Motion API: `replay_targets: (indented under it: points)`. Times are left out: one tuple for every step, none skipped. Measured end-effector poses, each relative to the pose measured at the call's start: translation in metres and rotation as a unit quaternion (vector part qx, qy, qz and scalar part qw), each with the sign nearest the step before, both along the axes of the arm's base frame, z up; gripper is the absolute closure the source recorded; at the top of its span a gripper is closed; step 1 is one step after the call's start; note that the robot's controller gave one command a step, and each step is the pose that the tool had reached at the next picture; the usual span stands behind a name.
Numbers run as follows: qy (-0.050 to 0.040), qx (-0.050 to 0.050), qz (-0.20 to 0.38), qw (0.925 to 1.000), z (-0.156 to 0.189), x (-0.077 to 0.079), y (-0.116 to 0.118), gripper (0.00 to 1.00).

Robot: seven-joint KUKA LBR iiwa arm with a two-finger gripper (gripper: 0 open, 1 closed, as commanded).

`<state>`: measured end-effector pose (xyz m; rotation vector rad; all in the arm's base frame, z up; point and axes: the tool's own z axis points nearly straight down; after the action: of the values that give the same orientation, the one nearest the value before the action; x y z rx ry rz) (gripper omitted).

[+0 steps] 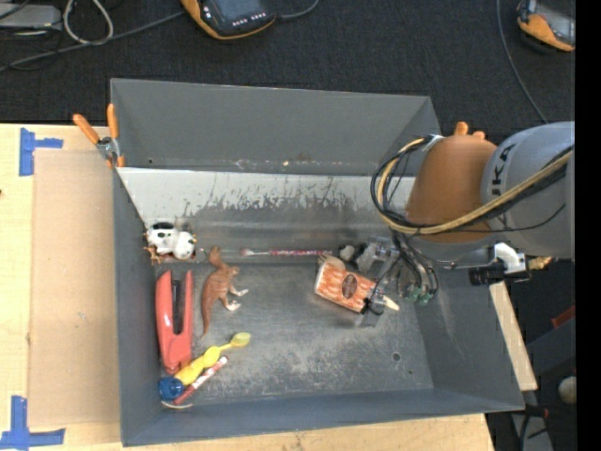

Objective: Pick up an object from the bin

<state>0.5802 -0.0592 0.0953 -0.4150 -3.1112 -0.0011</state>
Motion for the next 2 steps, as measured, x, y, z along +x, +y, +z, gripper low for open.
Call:
replay_targets:
  points:
    - [-0.0013,-0.002,-0.017,0.9998,-0.02,0.01,0.019,0.0]
    - [0.0019,0.0,-0.106,0.9944,-0.025,-0.008,0.03,1.0]
